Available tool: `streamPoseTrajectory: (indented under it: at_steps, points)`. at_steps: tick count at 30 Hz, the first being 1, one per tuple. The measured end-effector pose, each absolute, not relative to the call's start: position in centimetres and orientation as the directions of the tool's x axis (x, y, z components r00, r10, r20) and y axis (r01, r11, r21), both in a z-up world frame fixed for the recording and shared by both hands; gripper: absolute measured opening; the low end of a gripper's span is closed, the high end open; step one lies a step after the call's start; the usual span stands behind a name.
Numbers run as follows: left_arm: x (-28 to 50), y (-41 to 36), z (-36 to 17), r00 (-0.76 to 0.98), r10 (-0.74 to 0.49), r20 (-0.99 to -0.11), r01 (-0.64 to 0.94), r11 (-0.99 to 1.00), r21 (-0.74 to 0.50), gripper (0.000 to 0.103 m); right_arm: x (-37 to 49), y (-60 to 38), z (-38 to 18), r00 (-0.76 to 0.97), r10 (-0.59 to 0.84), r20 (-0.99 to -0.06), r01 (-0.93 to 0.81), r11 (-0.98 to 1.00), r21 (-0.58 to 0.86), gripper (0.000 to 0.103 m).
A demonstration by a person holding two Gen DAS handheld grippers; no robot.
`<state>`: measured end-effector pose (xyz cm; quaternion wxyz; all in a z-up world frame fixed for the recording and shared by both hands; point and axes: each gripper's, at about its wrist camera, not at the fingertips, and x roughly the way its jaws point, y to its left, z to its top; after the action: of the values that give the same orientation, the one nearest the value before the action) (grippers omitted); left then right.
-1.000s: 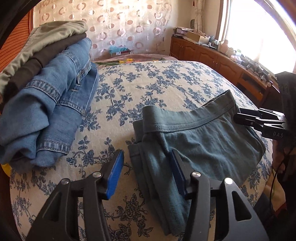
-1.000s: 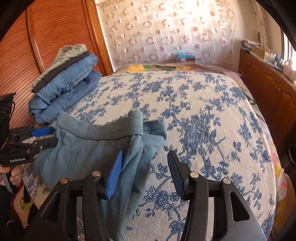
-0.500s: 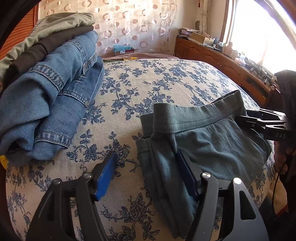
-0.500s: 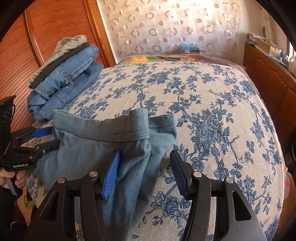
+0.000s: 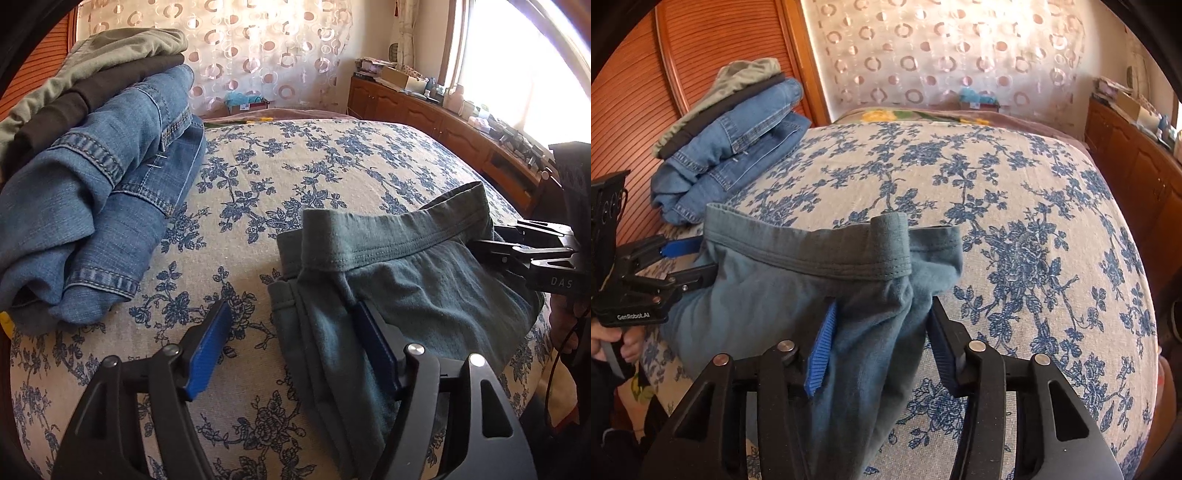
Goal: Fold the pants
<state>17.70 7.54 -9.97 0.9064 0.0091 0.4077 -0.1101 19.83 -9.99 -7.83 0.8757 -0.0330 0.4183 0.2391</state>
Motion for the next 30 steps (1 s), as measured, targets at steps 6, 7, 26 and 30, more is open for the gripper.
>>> streamPoseTrajectory:
  at_steps: [6,7,26,30]
  points:
    - [17.7,7.3,-10.1,0.64,-0.192,-0.744,0.216,0.974,-0.066,0.074,19.7,-10.3,-7.9,0.524,0.429,-0.736,-0.464,0.868,0.176,0.026]
    - [17.8,7.3,-10.1,0.638,-0.192,-0.746,0.213,0.975,-0.069,0.074,19.7,-10.3,-7.9,0.525,0.427,-0.736,-0.465,0.868,0.173,0.026]
    - [16.7,6.9,-8.1,0.626,-0.357,-0.693,0.284,0.933,-0.223,0.009,19.7,-10.1,-7.9,0.522,0.431,-0.736,-0.465,0.867,0.178,0.029]
    - [15.3,6.5,-6.3,0.671,-0.357,-0.65,0.297,0.932,-0.206,0.008,19.3,-10.3,-7.6,0.527,0.451,-0.72,-0.478,0.858,0.188,0.014]
